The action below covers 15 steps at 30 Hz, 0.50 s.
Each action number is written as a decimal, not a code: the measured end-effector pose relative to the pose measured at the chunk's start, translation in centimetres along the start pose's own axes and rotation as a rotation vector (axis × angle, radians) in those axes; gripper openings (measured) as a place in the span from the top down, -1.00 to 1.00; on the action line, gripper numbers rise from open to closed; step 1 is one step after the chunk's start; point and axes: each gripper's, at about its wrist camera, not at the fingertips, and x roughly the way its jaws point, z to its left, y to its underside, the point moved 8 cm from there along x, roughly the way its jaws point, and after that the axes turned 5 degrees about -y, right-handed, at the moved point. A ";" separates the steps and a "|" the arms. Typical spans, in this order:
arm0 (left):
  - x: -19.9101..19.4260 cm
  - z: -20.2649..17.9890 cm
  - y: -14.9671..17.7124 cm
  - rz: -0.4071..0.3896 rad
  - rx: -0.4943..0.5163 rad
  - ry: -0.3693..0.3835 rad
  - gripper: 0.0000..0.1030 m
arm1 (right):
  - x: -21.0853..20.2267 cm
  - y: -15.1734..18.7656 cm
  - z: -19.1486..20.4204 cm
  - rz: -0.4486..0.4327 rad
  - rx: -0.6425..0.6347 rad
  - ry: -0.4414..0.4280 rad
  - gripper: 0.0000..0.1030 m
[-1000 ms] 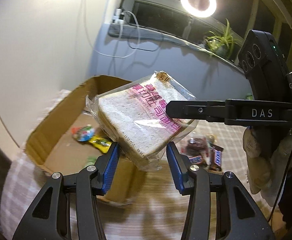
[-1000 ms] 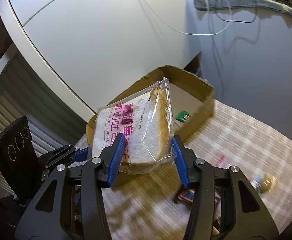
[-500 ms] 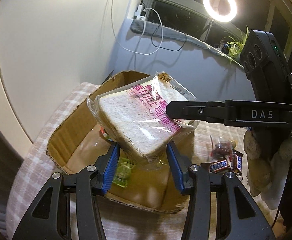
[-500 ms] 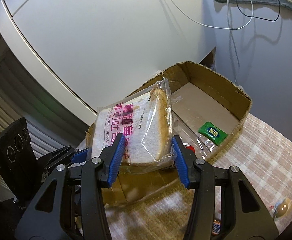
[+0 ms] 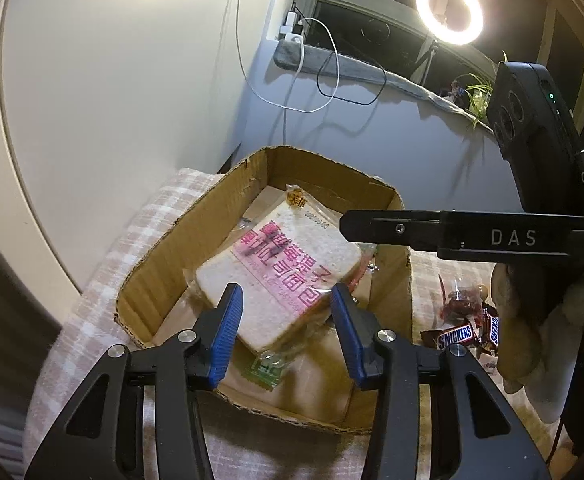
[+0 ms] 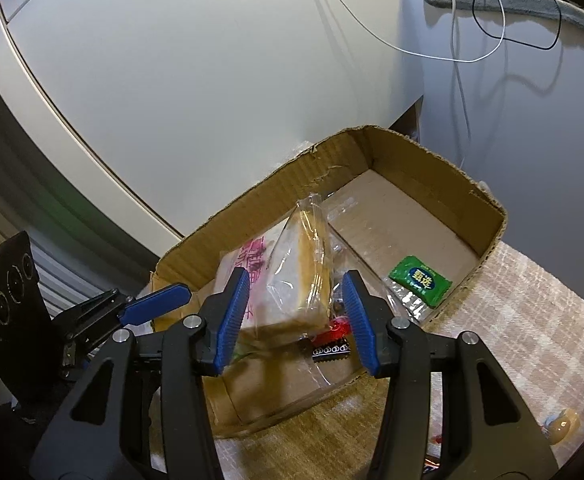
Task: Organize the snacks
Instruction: 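Lower the bread bag into the box and open the right tool, then move both tools back over the table toward the Snickers bars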
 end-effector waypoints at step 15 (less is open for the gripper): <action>-1.8 -2.0 0.1 -0.021 0.039 0.004 0.14 | -5.6 0.6 -1.1 -0.089 0.002 0.118 -0.67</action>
